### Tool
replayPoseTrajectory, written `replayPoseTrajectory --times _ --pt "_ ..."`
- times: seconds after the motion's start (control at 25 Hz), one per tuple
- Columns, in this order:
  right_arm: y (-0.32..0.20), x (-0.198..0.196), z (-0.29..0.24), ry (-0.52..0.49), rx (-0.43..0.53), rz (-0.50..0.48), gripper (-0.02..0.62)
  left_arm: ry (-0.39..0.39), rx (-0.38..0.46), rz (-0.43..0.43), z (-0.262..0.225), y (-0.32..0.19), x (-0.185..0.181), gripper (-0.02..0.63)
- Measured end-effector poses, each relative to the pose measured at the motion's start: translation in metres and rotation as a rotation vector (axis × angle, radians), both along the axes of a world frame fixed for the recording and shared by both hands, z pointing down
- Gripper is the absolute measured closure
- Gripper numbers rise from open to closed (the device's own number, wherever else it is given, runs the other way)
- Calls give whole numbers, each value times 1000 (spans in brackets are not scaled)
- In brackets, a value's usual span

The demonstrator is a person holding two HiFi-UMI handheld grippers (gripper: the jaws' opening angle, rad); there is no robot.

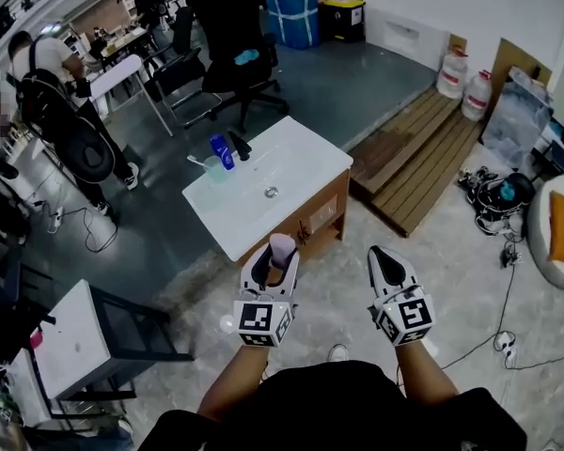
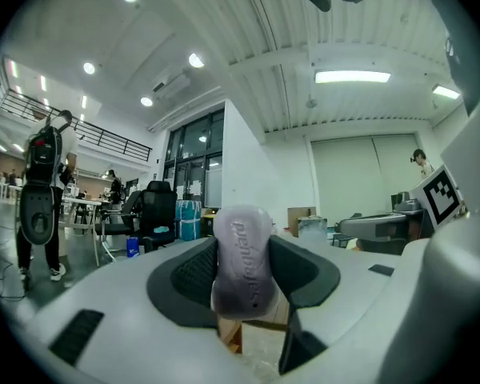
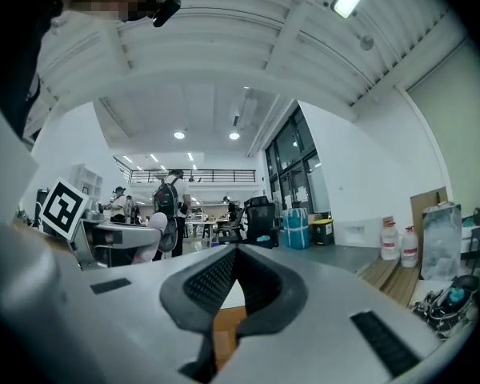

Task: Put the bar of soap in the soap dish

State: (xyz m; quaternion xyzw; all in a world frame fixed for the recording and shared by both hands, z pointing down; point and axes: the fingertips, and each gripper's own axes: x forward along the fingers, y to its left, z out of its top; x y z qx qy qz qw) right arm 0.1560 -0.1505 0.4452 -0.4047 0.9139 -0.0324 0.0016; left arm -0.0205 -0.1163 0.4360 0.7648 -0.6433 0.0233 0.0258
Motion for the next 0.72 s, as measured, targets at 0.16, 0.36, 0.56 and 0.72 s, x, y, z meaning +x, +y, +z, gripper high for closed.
replayPoseTrajectory --times 0.16,0.36,0.56,0.72 --pt "-24 -3 2 3 -14 -58 578 14 2 -69 4 -14 -8 391" --pt "-48 -9 6 29 -15 -87 578 42 -5 -138 13 -32 -27 391" --pt "-77 -39 13 27 -34 -114 578 47 -8 -171 26 -54 -57 391" --pt "-107 -79 11 25 -20 -134 578 54 -7 -182 30 -83 -80 391"
